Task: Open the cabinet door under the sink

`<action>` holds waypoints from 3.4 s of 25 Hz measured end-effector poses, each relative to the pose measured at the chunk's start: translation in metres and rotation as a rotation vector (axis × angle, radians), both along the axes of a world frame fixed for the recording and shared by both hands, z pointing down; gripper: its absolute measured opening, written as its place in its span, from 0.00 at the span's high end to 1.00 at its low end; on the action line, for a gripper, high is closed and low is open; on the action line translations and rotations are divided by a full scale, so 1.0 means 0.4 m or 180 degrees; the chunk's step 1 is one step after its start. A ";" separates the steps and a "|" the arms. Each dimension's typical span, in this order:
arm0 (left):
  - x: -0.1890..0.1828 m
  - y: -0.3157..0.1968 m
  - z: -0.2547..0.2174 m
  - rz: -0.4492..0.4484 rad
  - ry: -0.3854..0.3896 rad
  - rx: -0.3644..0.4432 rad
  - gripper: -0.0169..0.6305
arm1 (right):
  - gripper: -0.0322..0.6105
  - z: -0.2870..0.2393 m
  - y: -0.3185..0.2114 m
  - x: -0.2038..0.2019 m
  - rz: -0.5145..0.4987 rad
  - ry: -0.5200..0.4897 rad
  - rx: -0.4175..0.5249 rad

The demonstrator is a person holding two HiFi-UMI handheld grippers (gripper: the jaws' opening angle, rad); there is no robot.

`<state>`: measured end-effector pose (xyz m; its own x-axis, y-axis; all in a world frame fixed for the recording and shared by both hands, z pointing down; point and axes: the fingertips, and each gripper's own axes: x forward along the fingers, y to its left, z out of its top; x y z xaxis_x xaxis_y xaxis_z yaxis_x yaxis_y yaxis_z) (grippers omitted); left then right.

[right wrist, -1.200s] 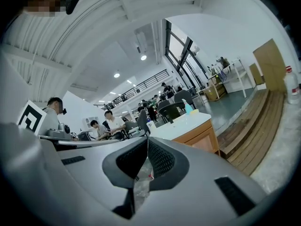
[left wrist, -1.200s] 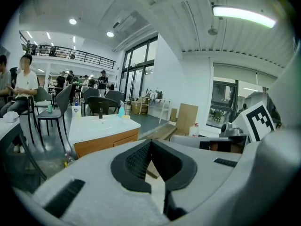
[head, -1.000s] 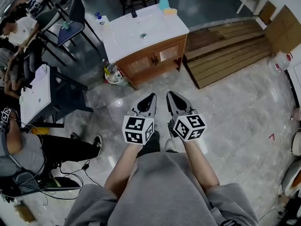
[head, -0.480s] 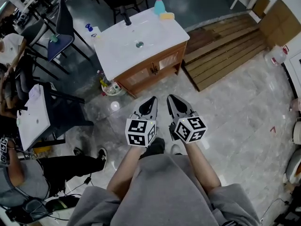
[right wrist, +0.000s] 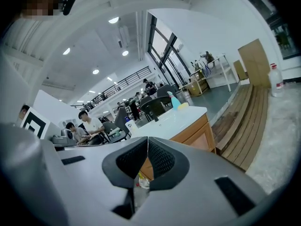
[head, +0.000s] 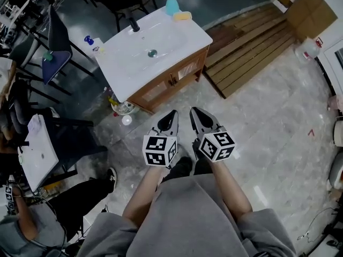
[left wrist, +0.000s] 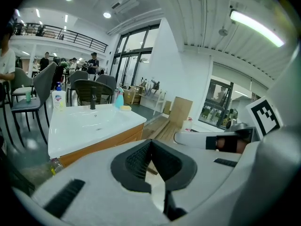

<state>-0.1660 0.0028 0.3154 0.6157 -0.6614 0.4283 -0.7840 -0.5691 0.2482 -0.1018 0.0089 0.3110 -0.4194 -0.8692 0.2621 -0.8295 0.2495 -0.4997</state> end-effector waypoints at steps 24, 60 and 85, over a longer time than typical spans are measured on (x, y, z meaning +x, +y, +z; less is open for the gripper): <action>0.143 -0.255 0.167 -0.0106 -0.0373 -0.0304 0.96 | 0.93 0.184 -0.264 0.172 -0.0016 -0.0373 -0.0319; 0.076 -0.470 0.625 0.0184 -0.0796 -0.0556 0.96 | 0.93 0.677 -0.476 0.055 0.0072 -0.0639 -0.0649; 0.043 -0.536 0.912 0.0354 -0.0982 -0.0636 0.96 | 0.78 1.039 -0.604 -0.016 0.0212 -0.0935 -0.0722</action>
